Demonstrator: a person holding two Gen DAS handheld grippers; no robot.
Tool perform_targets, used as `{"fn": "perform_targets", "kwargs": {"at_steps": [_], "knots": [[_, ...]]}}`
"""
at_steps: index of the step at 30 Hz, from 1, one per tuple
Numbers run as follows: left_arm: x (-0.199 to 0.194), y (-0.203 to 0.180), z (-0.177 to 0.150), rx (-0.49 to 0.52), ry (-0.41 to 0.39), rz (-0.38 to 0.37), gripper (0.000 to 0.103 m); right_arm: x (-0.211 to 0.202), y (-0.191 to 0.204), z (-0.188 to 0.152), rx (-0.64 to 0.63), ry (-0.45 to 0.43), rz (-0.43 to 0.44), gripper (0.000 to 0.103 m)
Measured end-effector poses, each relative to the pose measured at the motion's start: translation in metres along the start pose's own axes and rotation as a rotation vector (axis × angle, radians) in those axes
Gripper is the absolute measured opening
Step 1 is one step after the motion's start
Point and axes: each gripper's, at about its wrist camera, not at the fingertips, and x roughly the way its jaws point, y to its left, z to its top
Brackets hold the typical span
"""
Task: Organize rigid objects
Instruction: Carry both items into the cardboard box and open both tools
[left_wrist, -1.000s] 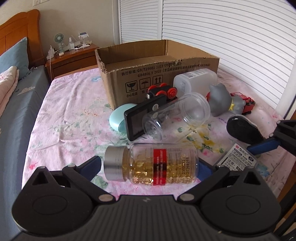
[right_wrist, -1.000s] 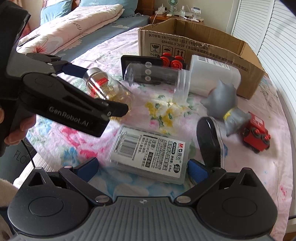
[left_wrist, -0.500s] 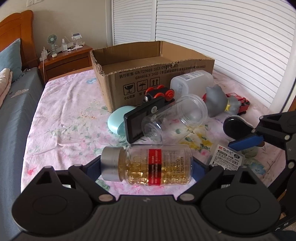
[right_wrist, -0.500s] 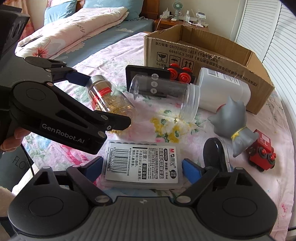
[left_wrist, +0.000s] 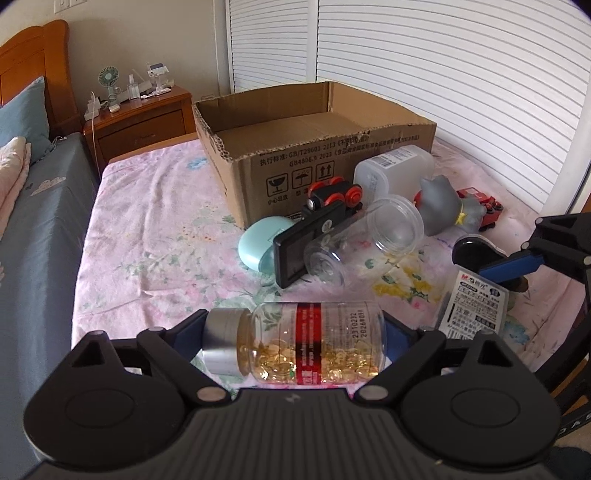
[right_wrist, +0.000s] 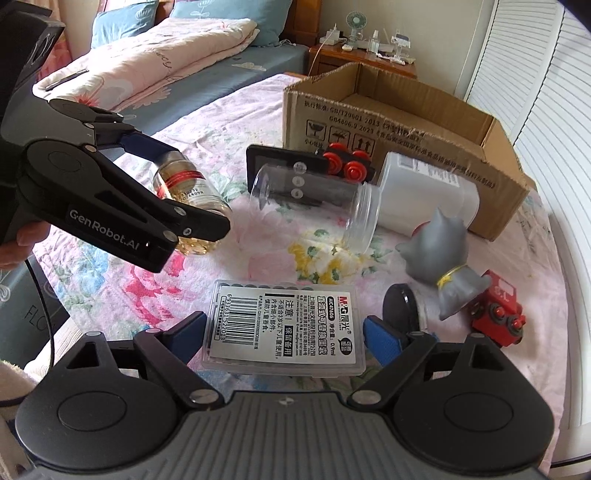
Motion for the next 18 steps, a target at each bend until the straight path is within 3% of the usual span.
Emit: {"fn": "perform_targets", "kwargs": {"at_steps": [5, 11, 18], "knots": [[-0.014, 0.003, 0.019, -0.001, -0.001, -0.021, 0.093, -0.017, -0.009, 0.01, 0.0, -0.037, 0.015, 0.093], [-0.026, 0.003, 0.066, 0.04, -0.059, -0.003, 0.093, -0.04, -0.04, 0.033, 0.012, -0.113, -0.02, 0.093], [0.004, 0.009, 0.138, 0.07, -0.111, 0.017, 0.093, -0.049, -0.088, 0.068, 0.051, -0.19, -0.065, 0.093]]}}
